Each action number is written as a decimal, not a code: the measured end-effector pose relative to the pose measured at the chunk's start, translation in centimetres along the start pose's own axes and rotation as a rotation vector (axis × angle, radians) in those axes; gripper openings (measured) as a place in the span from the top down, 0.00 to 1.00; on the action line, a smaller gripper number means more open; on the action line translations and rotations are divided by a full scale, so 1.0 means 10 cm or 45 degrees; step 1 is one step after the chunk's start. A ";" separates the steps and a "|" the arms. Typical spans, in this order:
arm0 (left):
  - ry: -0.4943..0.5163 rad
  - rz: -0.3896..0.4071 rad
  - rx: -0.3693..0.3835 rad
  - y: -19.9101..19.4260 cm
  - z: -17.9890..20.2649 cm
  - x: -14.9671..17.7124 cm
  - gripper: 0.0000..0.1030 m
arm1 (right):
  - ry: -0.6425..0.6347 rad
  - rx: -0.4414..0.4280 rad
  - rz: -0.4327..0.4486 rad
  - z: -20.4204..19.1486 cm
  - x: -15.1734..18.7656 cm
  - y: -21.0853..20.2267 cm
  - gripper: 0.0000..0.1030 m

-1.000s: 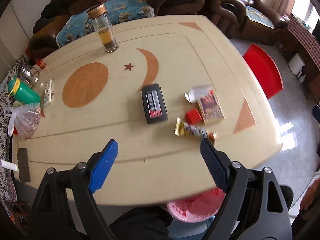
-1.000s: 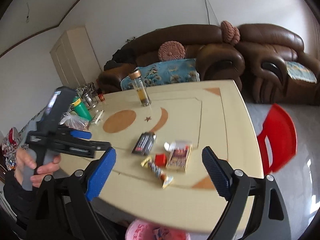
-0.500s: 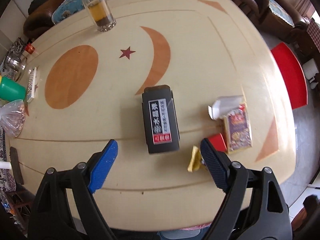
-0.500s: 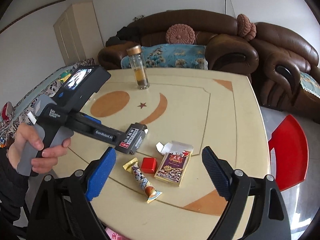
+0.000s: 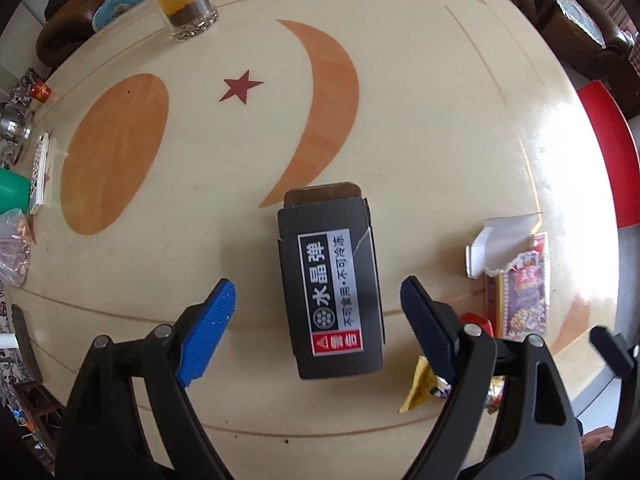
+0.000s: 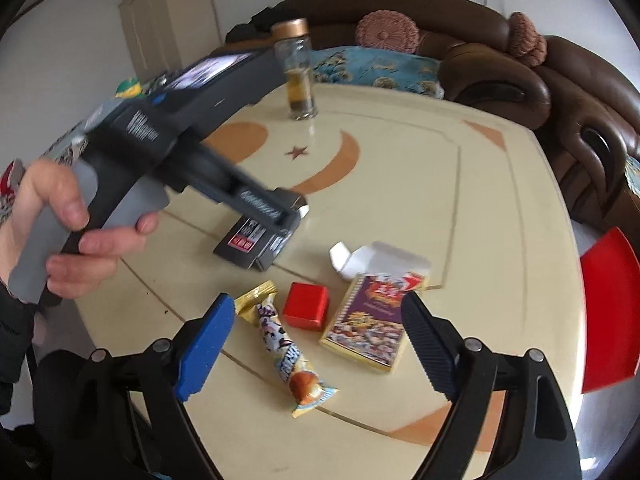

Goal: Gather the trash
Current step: 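Close the left gripper on the black box while the right gripper grasps the red cube, then lift the black box and red cube and carry both over the pink bin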

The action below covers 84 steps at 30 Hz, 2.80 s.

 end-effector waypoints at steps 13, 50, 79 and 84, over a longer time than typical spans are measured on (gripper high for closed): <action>0.014 -0.049 0.014 0.33 -0.01 -0.11 0.20 | 0.039 -0.111 -0.083 -0.02 0.05 0.50 0.35; 0.056 0.002 0.024 0.38 0.16 -0.06 0.28 | 0.292 -0.225 -0.048 0.20 0.02 0.75 0.68; 0.071 0.138 0.030 -0.17 0.21 0.22 0.47 | 0.146 -0.050 0.114 0.06 -0.15 0.10 0.69; 0.081 0.217 0.027 -0.49 0.17 0.37 0.47 | 0.135 -0.054 0.152 -0.02 -0.17 -0.13 0.69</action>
Point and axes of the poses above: each gripper's, at about its wrist camera, not at the fingertips, and y roughly the way its jaws point, z to its right, x to its underside, the point moved 6 cm from there along y, roughly the way its jaws point, and after that the axes turned 5 degrees about -x, right-handed, at the moved point
